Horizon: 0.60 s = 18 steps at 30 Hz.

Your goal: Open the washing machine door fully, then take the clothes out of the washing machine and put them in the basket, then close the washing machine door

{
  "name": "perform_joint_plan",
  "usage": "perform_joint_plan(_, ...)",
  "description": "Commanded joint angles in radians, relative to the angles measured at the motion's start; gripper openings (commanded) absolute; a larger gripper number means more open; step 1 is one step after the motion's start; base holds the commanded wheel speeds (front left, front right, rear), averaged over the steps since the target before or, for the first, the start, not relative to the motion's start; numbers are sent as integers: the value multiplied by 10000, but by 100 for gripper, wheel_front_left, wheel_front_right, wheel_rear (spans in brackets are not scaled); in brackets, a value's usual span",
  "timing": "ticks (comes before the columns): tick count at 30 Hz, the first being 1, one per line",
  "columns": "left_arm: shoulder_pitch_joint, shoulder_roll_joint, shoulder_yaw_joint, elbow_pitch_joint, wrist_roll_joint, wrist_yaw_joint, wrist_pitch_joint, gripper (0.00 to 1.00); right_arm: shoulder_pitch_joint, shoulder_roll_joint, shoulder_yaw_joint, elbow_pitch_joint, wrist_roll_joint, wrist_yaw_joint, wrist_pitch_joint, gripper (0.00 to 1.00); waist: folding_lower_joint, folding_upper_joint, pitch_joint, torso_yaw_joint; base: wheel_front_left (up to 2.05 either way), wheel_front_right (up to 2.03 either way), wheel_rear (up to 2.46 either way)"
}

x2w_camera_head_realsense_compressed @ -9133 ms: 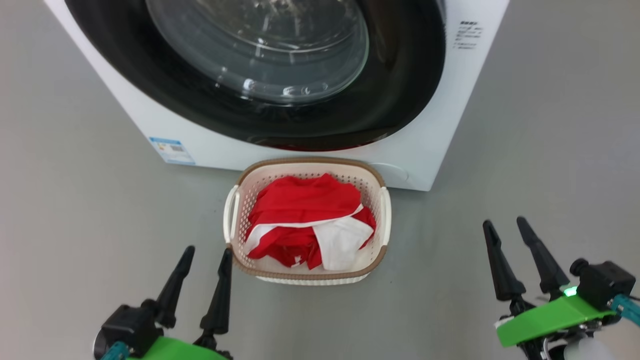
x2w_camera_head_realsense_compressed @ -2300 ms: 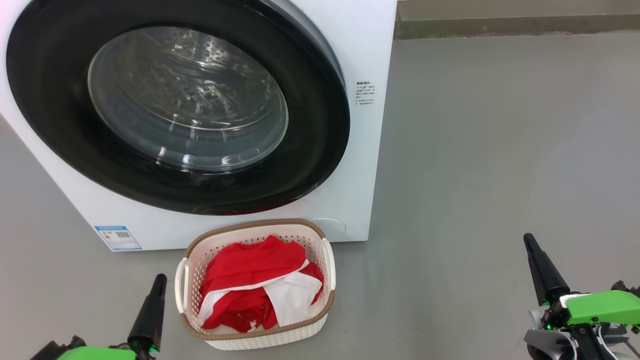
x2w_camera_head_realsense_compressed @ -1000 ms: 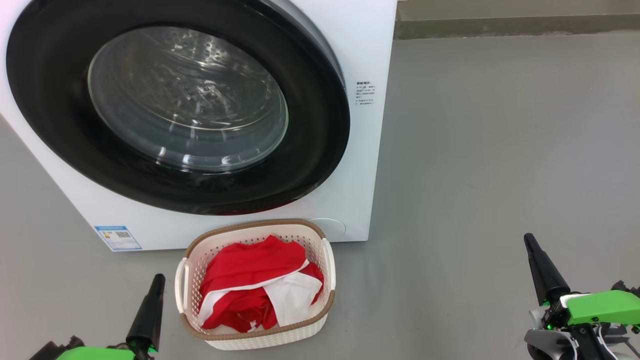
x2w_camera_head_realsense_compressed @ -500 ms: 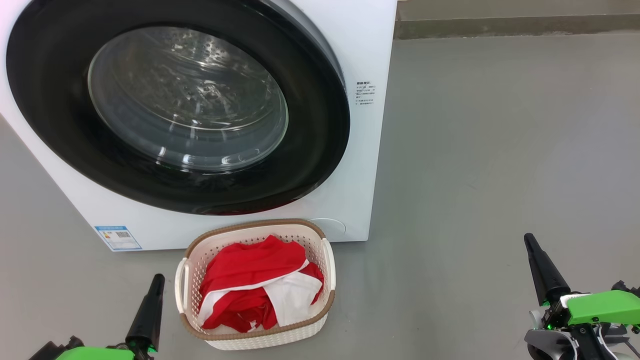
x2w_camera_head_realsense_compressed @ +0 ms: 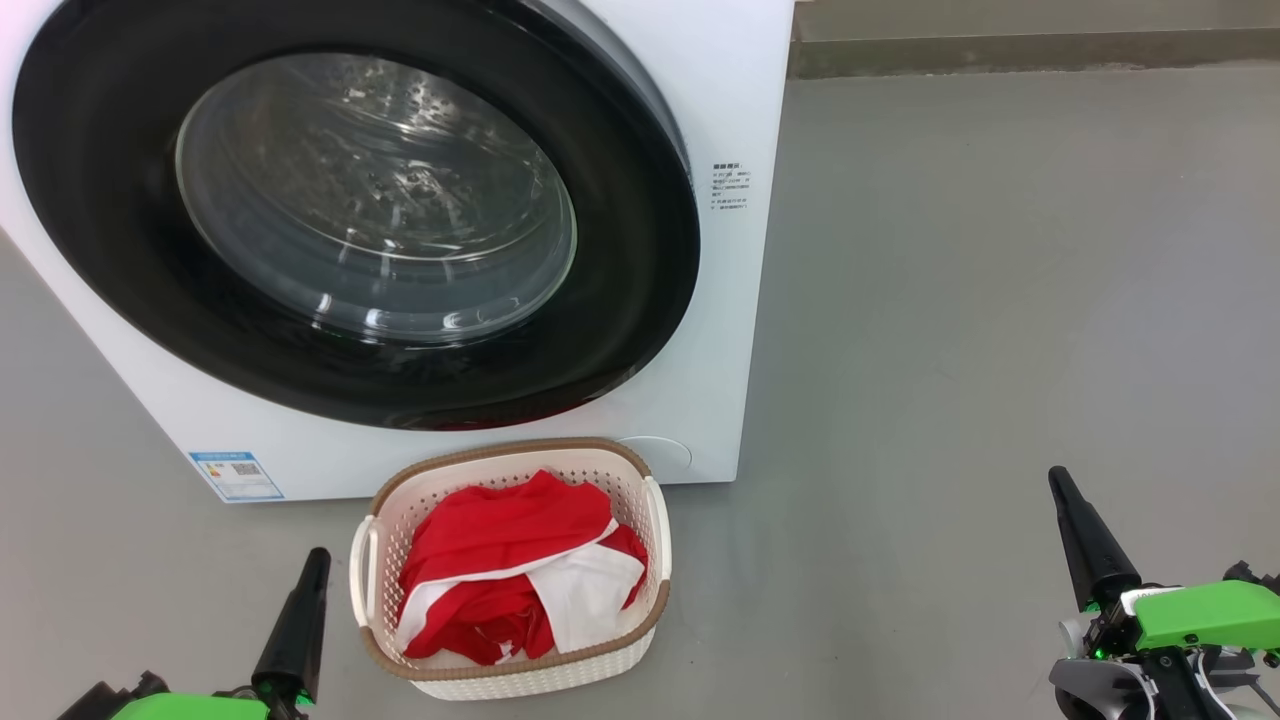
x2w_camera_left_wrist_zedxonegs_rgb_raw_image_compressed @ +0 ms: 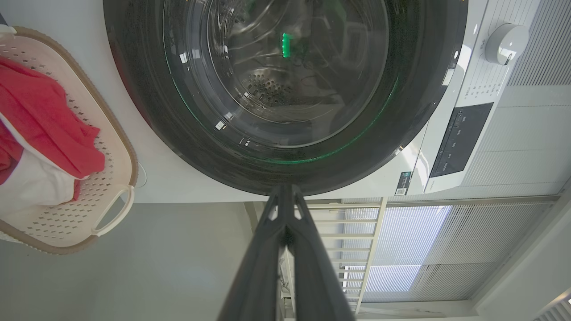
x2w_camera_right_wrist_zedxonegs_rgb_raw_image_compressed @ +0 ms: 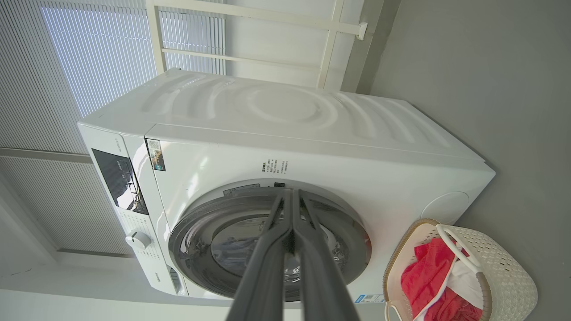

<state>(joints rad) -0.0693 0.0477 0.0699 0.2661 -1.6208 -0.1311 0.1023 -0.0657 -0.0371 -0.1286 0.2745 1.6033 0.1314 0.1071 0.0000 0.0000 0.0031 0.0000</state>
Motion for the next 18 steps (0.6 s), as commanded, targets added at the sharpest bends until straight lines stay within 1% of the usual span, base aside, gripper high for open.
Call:
perform_joint_plan(1, -381, 80, 371, -211, 66, 4, 54, 0, -422, -136, 143, -297, 49, -7, 65, 0, 0, 0, 0, 0, 0, 0, 0)
perform_joint_plan(18, -383, 68, 389, -211, 80, 4, 69, 0, -423, -135, 141, -297, 47, -7, 66, 0, 0, 0, 0, 0, 0, 0, 0)
